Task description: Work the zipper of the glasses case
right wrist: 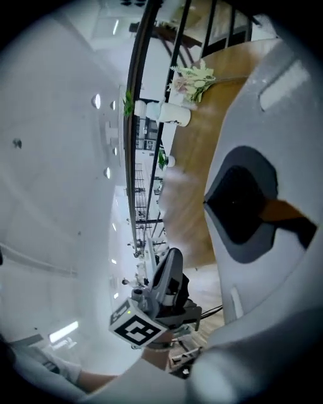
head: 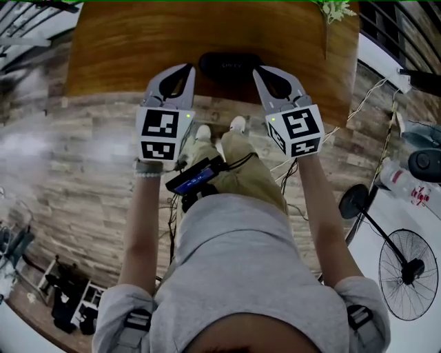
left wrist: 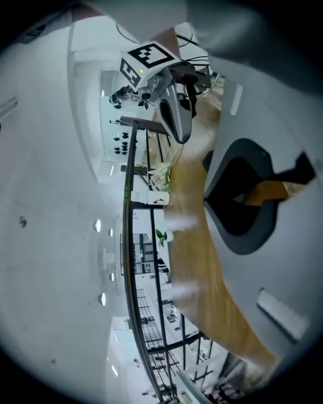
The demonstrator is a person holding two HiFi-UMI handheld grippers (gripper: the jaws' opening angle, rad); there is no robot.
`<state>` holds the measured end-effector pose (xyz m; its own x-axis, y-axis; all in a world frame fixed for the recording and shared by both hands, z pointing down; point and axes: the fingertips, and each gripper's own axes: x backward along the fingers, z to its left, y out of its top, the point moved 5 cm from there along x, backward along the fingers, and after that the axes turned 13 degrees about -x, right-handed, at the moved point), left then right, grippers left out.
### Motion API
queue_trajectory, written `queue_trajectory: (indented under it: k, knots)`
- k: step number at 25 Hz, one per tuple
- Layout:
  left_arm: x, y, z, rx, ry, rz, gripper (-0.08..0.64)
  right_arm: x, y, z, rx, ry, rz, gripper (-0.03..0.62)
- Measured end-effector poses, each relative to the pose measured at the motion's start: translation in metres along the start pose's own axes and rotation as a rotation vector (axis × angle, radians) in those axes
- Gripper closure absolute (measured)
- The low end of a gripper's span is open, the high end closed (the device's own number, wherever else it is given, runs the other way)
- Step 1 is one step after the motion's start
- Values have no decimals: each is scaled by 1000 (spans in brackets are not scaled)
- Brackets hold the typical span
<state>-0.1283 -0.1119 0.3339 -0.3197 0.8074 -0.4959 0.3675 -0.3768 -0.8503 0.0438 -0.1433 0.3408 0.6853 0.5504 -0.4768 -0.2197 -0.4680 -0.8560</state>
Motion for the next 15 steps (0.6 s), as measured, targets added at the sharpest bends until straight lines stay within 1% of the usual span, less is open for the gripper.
queue_trajectory:
  k: [3,8,11,15]
  knots:
    - [11,25,5,-52,-4,-62,545,20,15,-3,-52,-39,-66,591]
    - [31,54,13,-91,-4,-156,545,45,38,3,-47,-74,-144,591]
    - [43,62,15,-87,-6,-191,545,57,47,7,-51,-86,-176,591]
    - [57,63,16,-66,2,-199,545,68,53,11,-48,-92,-201,591]
